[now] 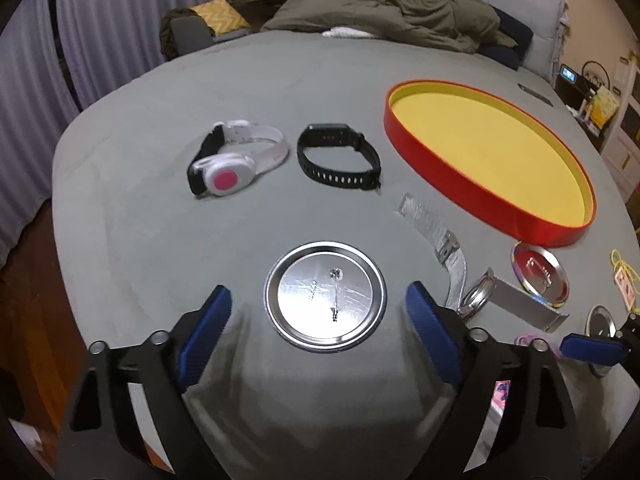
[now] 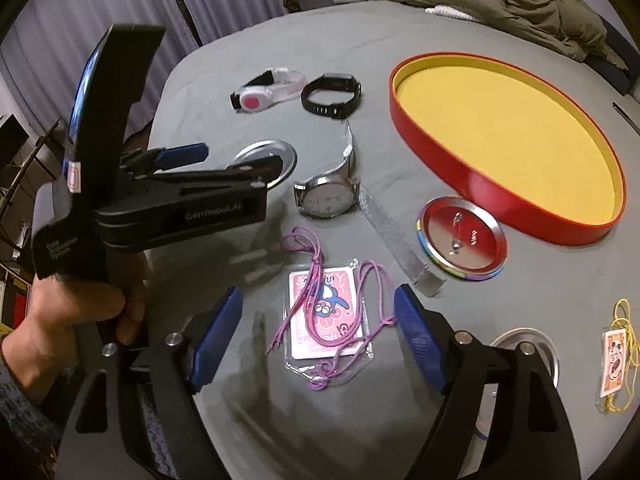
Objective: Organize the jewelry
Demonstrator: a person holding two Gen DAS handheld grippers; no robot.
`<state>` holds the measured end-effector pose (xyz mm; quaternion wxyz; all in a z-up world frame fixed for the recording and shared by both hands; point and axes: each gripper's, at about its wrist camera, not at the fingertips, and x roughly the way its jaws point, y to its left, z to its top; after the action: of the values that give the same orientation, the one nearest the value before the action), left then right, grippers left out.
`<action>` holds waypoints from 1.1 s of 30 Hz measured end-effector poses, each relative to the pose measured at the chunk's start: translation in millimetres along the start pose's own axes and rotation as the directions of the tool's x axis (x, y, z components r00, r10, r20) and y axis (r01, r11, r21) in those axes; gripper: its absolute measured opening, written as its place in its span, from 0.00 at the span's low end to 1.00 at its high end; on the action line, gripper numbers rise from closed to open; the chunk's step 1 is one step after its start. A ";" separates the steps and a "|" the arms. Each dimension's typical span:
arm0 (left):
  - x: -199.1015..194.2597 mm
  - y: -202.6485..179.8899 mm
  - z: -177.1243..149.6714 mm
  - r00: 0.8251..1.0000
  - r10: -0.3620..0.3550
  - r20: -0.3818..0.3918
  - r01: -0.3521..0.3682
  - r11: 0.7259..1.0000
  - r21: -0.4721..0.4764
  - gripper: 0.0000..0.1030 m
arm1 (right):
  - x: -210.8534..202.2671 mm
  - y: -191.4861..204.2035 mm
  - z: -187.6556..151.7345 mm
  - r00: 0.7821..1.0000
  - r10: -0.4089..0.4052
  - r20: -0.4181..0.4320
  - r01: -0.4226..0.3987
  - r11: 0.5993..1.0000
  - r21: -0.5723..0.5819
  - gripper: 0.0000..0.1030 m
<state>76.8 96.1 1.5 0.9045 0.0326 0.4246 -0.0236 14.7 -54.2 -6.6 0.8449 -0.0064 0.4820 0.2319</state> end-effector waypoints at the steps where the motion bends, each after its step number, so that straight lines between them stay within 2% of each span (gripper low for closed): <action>1: -3.0 -0.5 0.8 1.000 0.002 0.007 -0.002 1.000 -0.004 0.88 | -3.9 -1.4 0.1 1.000 0.000 0.010 0.000 1.000 0.002 0.73; 8: -27.2 -15.6 3.7 0.999 0.010 0.053 -0.010 1.000 -0.005 0.93 | -31.8 -12.6 1.5 0.997 -0.031 0.069 0.031 1.000 0.002 0.78; 10: -35.9 -23.6 3.5 0.998 -0.006 0.063 0.007 1.000 -0.008 0.94 | -40.0 -17.9 0.3 0.995 -0.050 0.087 0.050 0.999 -0.001 0.84; 14: -49.9 -42.3 -1.5 0.997 -0.030 0.071 0.031 0.999 -0.010 0.95 | -50.8 -33.9 -8.5 0.989 -0.100 0.105 0.101 0.995 -0.002 0.84; 20: -57.5 -76.0 -27.4 0.995 -0.084 0.045 0.085 0.996 -0.032 0.95 | -54.3 -71.8 -35.7 0.985 -0.147 0.089 0.143 0.988 0.055 0.84; 23: -58.6 -92.7 -43.3 0.996 -0.076 0.044 0.077 0.997 -0.018 0.95 | -55.4 -88.1 -49.9 0.983 -0.164 0.083 0.156 0.984 0.090 0.84; 27: -53.2 -97.7 -60.2 0.997 -0.080 0.019 0.081 0.996 -0.048 0.95 | -55.2 -99.9 -62.8 0.979 -0.178 0.096 0.167 0.980 0.106 0.84; 30: -45.0 -101.6 -68.8 0.997 -0.071 -0.011 0.070 0.995 -0.070 0.95 | -56.0 -105.8 -72.1 0.981 -0.164 0.106 0.153 0.983 0.105 0.84; 33: -41.6 -107.3 -71.1 0.998 -0.062 -0.008 0.061 0.994 -0.087 0.95 | -52.1 -108.6 -75.6 0.983 -0.149 0.111 0.139 0.986 0.095 0.84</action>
<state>-11.8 -4.6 -16.0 0.9015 -0.0198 0.4310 -0.0329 -25.7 -188.9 -27.6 0.8858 0.0092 0.4394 0.1489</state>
